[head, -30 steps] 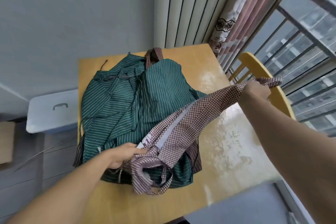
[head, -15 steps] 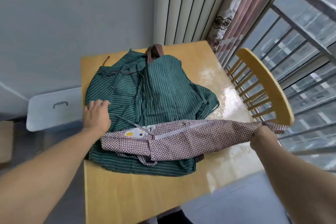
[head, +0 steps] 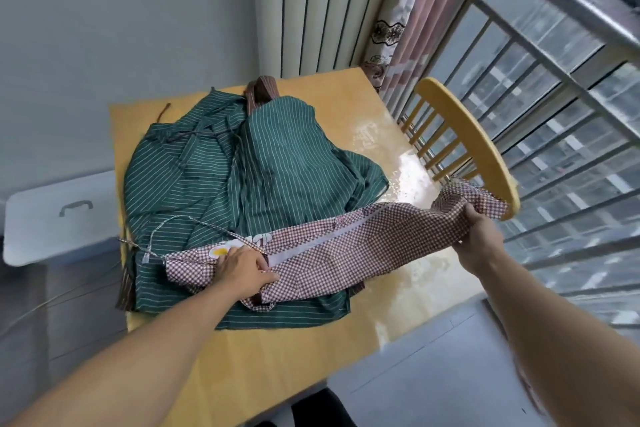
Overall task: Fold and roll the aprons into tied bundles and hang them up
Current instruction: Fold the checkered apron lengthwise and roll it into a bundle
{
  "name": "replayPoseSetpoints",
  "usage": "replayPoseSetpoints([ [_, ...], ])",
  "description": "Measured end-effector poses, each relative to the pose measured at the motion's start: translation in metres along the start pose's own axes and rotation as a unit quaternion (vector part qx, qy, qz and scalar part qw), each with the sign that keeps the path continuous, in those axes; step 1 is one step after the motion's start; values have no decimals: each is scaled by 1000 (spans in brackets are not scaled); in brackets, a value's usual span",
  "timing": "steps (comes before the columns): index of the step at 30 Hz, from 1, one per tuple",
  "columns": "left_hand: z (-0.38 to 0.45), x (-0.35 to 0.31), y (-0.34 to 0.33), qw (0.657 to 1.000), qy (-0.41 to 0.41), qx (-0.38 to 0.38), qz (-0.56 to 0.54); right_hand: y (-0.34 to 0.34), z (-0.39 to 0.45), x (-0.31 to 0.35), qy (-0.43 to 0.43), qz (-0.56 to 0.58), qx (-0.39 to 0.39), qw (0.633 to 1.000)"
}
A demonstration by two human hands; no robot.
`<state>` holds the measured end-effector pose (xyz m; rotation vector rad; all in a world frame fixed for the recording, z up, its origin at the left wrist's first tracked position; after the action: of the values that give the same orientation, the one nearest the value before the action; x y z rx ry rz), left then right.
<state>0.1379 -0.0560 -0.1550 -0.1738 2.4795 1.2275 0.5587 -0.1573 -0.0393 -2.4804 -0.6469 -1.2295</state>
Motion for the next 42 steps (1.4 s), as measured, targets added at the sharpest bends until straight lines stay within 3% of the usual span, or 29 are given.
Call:
replayPoseSetpoints([
  [3, 6, 1, 0, 990, 13, 18, -137, 18, 24, 5, -7, 20, -61, 998],
  [5, 16, 0, 8, 986, 25, -12, -166, 29, 44, 5, -30, 32, -93, 995],
  [9, 32, -1, 24, 980, 89, -109, -141, 49, 89, -11, -76, -55, -76, 993],
  [12, 39, -8, 26, 975, 144, -130, -105, 59, 118, -24, -125, -74, -92, 985],
  [14, 42, -11, 22, 979, 150, -95, -100, 59, 132, -26, -146, -93, -84, 981],
  [17, 46, -19, 13, 977, 136, 34, -160, 60, 153, -27, -163, -142, -58, 975],
  [20, 41, -22, 9, 970, 144, 114, -159, 61, 171, -22, -128, -178, -80, 972],
  [22, 39, -20, 8, 966, 136, 126, -180, 58, 171, -13, -77, -234, -84, 966],
  [26, 40, -19, 19, 954, 111, 17, -277, 63, 164, -1, -11, -353, -109, 929],
  [29, 47, -22, 30, 963, 91, -76, -243, 59, 162, -3, -3, -439, -70, 896],
  [32, 52, -24, 33, 969, 89, -103, -206, 55, 163, -3, 43, -516, -47, 854],
  [35, 53, -22, 31, 970, 80, -35, -225, 59, 166, -5, 68, -541, -57, 836],
  [39, 40, -18, 22, 932, 109, 136, -317, 66, 165, -4, 61, -506, -88, 856],
  [42, 30, -10, 17, 939, 105, 162, -285, 68, 167, -8, 42, -485, -73, 871],
])
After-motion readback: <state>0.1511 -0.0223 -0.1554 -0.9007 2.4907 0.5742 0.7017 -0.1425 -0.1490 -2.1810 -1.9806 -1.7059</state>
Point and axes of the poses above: each hand's wrist, its own z-axis towards the middle knuckle, its own y-axis out of the back of the hand, x = y × z, the point moved 5 cm from there along z, towards the middle knuckle
